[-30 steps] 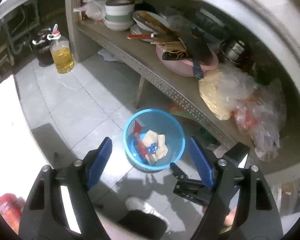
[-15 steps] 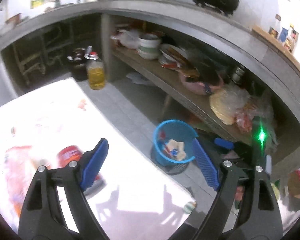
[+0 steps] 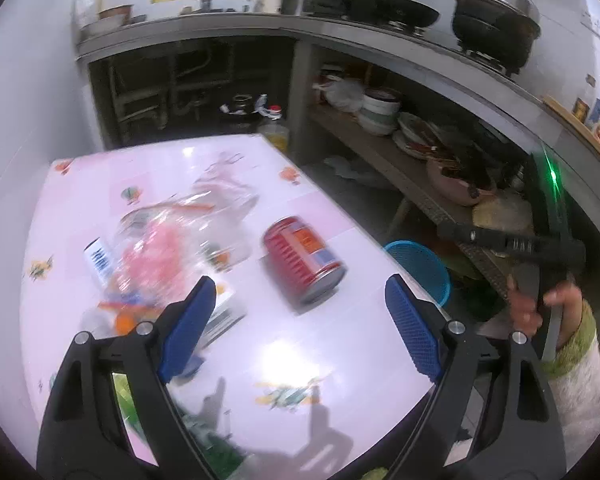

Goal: Collect trash
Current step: 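Move both tools back toward the table with the red can, then close the right tool around the red can on the table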

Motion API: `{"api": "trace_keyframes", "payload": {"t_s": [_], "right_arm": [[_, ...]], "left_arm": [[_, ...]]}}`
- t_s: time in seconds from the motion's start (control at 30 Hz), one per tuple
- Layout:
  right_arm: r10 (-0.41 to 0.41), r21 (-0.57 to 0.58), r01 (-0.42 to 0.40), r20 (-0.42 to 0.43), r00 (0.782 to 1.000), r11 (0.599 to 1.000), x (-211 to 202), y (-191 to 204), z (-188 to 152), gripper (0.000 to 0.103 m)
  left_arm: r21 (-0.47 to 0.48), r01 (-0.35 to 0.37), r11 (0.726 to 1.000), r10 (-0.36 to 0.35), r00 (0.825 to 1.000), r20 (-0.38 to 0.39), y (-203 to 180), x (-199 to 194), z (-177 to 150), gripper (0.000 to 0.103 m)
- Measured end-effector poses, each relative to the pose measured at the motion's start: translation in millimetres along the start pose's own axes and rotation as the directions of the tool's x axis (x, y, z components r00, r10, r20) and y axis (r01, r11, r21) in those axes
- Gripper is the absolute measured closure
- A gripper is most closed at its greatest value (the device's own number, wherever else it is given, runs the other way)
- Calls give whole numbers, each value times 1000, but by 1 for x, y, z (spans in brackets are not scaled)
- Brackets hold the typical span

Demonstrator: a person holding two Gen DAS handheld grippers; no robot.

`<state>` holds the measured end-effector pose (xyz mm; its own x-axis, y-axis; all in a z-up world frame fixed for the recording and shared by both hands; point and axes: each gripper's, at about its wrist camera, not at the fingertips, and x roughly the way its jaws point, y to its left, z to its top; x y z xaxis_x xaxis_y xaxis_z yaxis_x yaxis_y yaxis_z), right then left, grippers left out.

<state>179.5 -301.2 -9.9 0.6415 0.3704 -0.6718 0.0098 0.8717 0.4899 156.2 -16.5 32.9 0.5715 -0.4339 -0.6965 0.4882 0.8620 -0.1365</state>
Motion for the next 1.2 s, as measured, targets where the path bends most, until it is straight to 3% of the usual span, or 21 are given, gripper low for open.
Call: {"api": "trace_keyframes", "payload": {"t_s": [0.13, 0.3, 0.43, 0.57, 0.73, 0.87, 1.03, 1.2], "right_arm": [[59, 5, -59, -85, 995, 998, 36, 17, 14, 14], [133, 52, -125, -191, 973, 991, 93, 31, 40, 14], [129, 68, -115, -280, 951, 991, 135, 39, 54, 14], [74, 24, -70, -390, 918, 997, 175, 50, 59, 14], [38, -39, -64, -471, 881, 997, 194, 59, 52, 14], [31, -64, -69, -478, 878, 996, 197, 64, 52, 14], [18, -94, -72, -480, 877, 993, 195, 69, 49, 34], [-7, -144, -57, -409, 913, 988, 180, 81, 46, 38]], "left_arm": [[-50, -3, 999, 3, 1000, -2, 24, -2, -13, 21], [-85, 8, 996, -9, 1000, -7, 47, -1, -26, 21], [-79, 11, 997, -12, 1000, -14, 57, -4, -38, 21], [-85, 7, 996, -8, 1000, -16, 66, -7, -45, 21], [-103, 10, 995, -12, 1000, -23, 76, -10, -52, 21], [-116, 7, 993, -11, 999, -32, 83, -10, -58, 21], [-152, -1, 988, -2, 1000, -17, 92, -14, -64, 21], [-190, -15, 982, 16, 1000, 5, 103, -20, -67, 21]]}}
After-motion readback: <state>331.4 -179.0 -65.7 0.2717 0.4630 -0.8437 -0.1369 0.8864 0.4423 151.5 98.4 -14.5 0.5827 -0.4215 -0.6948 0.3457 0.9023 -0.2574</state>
